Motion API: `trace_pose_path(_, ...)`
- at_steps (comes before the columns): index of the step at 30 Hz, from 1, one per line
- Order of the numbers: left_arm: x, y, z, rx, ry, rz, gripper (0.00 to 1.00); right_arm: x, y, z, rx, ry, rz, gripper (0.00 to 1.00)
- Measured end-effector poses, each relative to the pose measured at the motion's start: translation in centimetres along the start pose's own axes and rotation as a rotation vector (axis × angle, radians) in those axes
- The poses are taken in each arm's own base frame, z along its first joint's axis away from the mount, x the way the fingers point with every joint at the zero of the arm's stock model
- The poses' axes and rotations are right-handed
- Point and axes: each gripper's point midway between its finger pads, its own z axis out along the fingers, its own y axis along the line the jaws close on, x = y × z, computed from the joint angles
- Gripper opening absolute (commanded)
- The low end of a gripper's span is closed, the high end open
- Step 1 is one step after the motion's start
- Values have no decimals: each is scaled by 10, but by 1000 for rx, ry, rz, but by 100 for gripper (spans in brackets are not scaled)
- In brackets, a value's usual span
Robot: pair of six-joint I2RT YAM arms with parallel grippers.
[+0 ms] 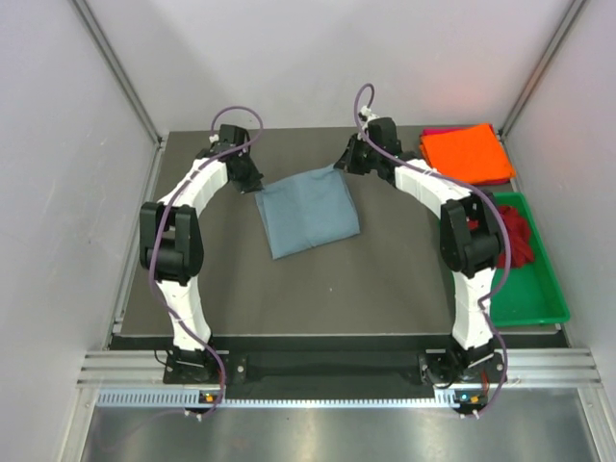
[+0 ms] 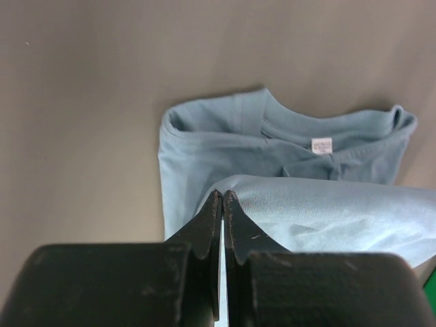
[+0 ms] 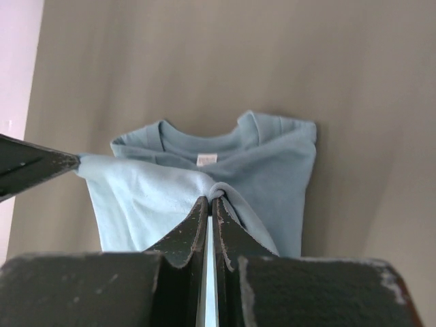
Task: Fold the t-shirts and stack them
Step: Fold the tshirt
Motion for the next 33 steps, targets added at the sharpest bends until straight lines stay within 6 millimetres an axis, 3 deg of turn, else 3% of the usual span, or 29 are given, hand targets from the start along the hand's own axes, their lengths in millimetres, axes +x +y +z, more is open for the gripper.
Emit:
trace_pose_path(6, -3, 11, 11, -29, 6, -13, 0, 1, -3, 22, -51, 4, -2, 0)
trace_pose_path(17, -19, 17, 10, -68, -49, -19, 0, 0, -15, 56, -110, -5, 18, 0)
trace_pose_path(25, -21, 36, 39, -110, -19, -35, 0, -1, -16, 77, -168, -13, 54, 3)
trace_pose_path(27, -22, 39, 47, -119, -10, -36, 0, 1, -18, 83, -173, -10, 58, 8)
trace_pose_path(29, -24, 41, 54, -122, -8, -37, 0, -1, -20, 89, -179, -11, 59, 23)
trace_pose_path(31, -25, 44, 57, -117, 2, -41, 0, -7, -21, 93, -184, -24, 56, 31)
trace_pose_path(33, -28, 45, 60, -97, 16, -49, 10, -12, -24, 92, -187, -26, 59, 38)
